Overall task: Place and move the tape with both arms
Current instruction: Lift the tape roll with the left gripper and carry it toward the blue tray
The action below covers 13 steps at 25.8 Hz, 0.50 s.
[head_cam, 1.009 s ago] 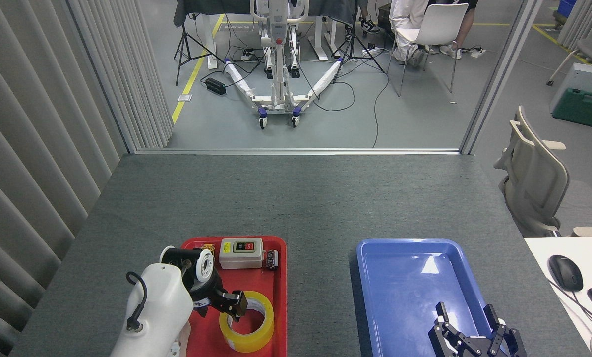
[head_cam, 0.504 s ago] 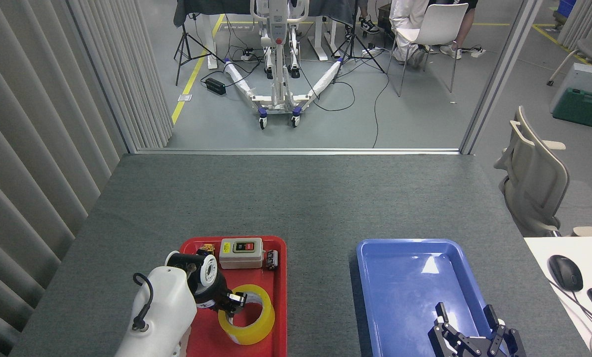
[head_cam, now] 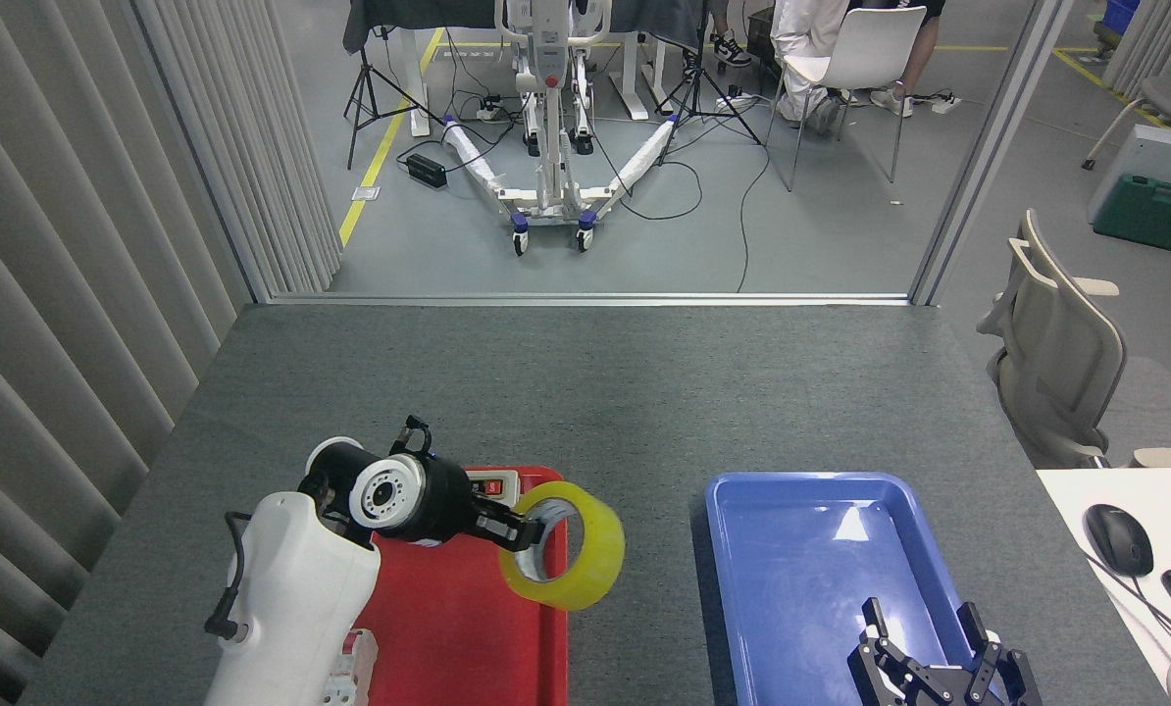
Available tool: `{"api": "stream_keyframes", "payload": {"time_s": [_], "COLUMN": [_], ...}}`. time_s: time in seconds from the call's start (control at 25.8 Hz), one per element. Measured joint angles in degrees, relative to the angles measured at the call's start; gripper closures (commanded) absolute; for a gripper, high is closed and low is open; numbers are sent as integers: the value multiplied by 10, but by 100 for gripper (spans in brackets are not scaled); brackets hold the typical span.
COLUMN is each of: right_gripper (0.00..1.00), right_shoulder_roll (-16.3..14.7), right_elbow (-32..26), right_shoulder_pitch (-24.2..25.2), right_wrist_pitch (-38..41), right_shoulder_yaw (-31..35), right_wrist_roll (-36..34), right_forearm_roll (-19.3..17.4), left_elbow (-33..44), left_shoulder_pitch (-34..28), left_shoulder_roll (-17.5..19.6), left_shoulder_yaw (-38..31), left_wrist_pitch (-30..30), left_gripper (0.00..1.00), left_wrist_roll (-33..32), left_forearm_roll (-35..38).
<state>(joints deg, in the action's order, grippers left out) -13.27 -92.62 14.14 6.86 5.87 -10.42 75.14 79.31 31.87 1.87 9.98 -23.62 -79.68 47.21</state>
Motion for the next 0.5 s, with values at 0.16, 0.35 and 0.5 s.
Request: {"api": "stream_keyframes", "payload": {"time_s": [0.16,0.35,0.5], "right_gripper": [0,0,0], "right_shoulder_roll": [-1,-1,0], "right_elbow": [0,0,0], "right_shoulder_pitch": [0,0,4], "right_wrist_pitch": [0,16,31], "right_shoulder_yaw": [1,1,3], "right_wrist_roll": [0,0,1], "right_forearm_roll": [0,-1,-1], "left_elbow": [-65,-234,-270], "left_shoulder_pitch": [0,0,0], "left_shoulder_roll": [-29,-68,-90], "left_shoulder_yaw": [-44,-44,-12], "left_wrist_pitch": [-158,-205,-212], "left_gripper": [100,100,100], "left_wrist_roll": [52,184,232], "left_forearm_roll": [-195,-326,-346]}}
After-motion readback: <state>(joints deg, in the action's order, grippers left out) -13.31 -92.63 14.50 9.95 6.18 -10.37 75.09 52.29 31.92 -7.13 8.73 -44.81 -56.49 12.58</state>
